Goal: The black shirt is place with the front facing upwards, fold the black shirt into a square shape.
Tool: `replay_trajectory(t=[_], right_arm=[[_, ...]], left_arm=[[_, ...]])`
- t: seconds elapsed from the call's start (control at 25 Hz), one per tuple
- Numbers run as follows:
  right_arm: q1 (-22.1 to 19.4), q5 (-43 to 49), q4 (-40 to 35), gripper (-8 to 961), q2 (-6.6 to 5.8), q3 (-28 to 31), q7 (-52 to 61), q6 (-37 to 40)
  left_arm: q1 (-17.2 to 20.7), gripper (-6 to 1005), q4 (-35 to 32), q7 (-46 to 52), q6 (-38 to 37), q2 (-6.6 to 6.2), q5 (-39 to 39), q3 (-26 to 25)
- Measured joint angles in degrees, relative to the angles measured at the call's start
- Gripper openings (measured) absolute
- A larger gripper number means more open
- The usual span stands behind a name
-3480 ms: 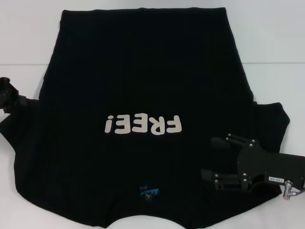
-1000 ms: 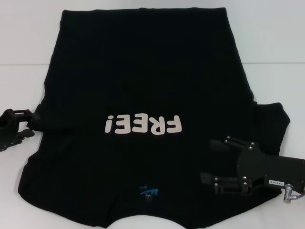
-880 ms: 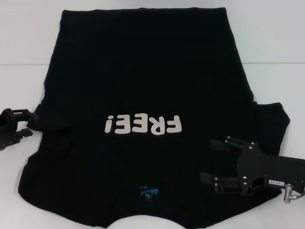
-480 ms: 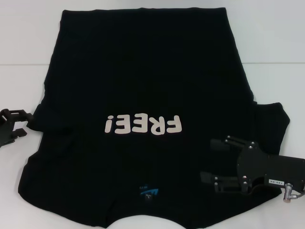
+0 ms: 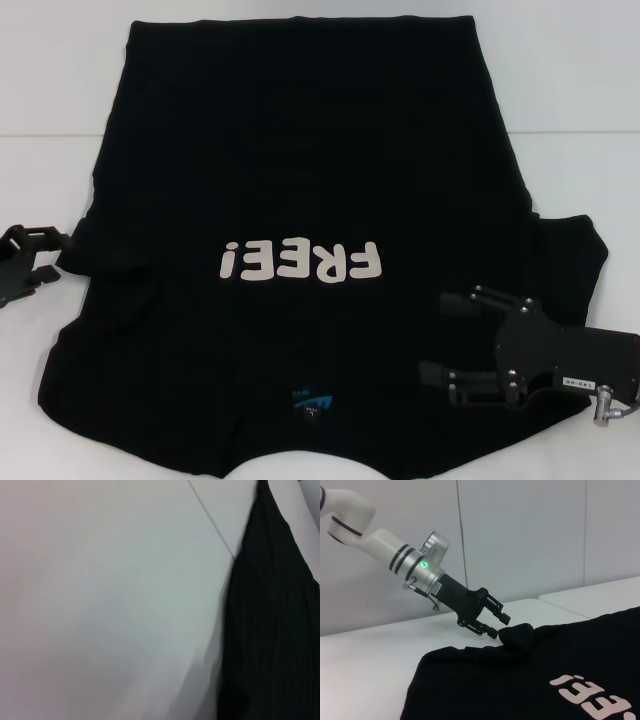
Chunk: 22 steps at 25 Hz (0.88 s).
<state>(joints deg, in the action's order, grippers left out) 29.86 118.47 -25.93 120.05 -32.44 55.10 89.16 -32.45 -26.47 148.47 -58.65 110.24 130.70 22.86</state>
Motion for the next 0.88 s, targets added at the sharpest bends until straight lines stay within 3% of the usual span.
replay_trajectory(t=[0.64, 0.88], right_arm=[[-0.10, 0.00, 0.00, 942, 0.00, -0.07, 0.00, 0.06], [0.01, 0.00, 0.00, 941, 0.00, -0.02, 0.00, 0.06]], left_arm=[[-2.58, 521, 0.05, 0.19, -1.88, 0.94, -1.10, 0.22], [-5.58, 521, 0.11, -0.40, -7.00, 2.35, -7.69, 0.29]])
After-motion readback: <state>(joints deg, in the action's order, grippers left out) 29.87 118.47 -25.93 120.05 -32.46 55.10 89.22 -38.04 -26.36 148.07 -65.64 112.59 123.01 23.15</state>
